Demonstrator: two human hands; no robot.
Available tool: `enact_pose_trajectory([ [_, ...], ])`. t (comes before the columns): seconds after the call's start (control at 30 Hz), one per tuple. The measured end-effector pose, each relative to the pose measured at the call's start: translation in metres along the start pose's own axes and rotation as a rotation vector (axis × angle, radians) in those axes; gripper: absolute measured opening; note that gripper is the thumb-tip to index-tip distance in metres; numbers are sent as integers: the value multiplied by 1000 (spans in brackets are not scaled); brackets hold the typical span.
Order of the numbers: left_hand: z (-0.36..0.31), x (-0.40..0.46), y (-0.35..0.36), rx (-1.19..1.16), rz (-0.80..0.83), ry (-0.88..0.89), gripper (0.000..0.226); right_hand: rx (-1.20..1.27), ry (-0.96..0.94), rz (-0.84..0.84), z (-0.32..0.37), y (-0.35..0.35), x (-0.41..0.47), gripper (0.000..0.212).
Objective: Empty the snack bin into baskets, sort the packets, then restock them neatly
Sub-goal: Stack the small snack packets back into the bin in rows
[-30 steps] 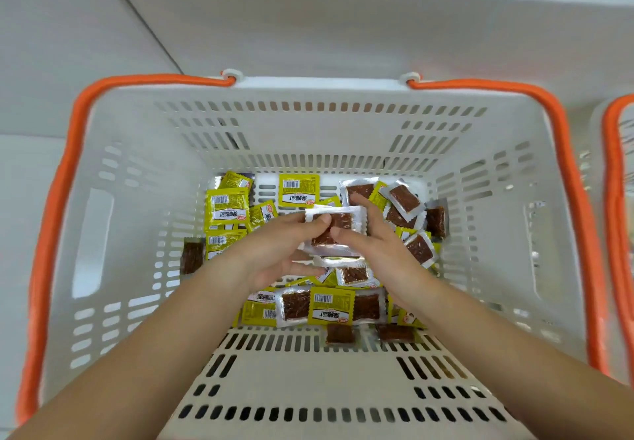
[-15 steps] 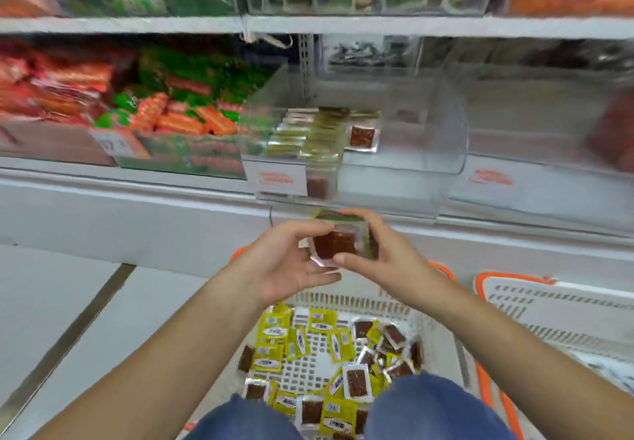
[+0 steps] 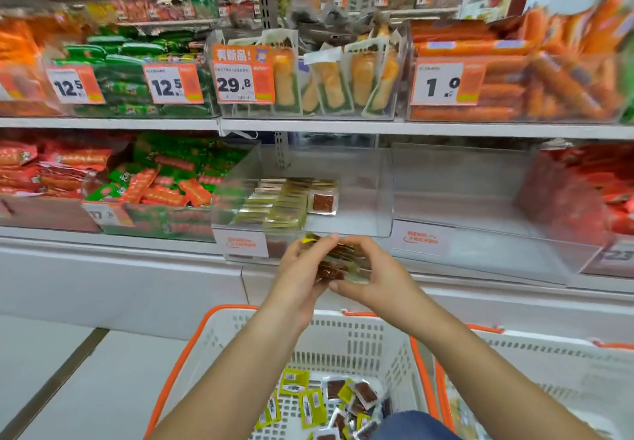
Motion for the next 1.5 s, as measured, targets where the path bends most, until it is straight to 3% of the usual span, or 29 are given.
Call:
enact_pose_trajectory([
  [0.07,-4,11,5,51,-37,29,32,-63,15,-32,-4,-9,6,55],
  [0.2,-10,28,18,166,-78,60,23,-339,21,-73,3,-23,26,48],
  [0.3,-23,45,15,301,-53,91,24,-409,20,-70,6,-31,45,43],
  [0.4,-53,55,-25,762,-222,338,28,-395,60,-80,0,-44,68,45],
  [0.47,-63,61,-51,1237,-389,437,51,-395,100,-82,-5,-52,89,48],
  [0.57,-46,85,-76,1605,-341,170,67,-412,185,-44,-22,-58,130,50],
  [0.63,-39,92,-76,1744,-244,120,78,-421,263,30,-41,-52,159,53],
  [0.73,-44,93,-81,1798,-130,134,88,-437,410,149,-76,-37,193,67],
  [0.9,-42,93,-81,1818,-53,84,50,-404,520,203,-109,-20,228,75],
  [1.13,-46,90,-84,1774,-8,131,39,-398,634,20,-121,-21,247,65],
  [1.27,-48,87,-82,1755,-10,161,40,-344,702,40,-133,-21,245,46],
  [1.5,-46,90,-82,1763,-39,171,40,-276,663,18,-146,-9,256,24],
])
Point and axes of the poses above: each hand's wrist, its own x-axis towards the middle knuckle, its own y-axis out of the palm, z = x × y, the point moved 8 cm from there along x, towards the middle knuckle, and after that the axes turned 11 degrees about z, right-handed, at the moved point
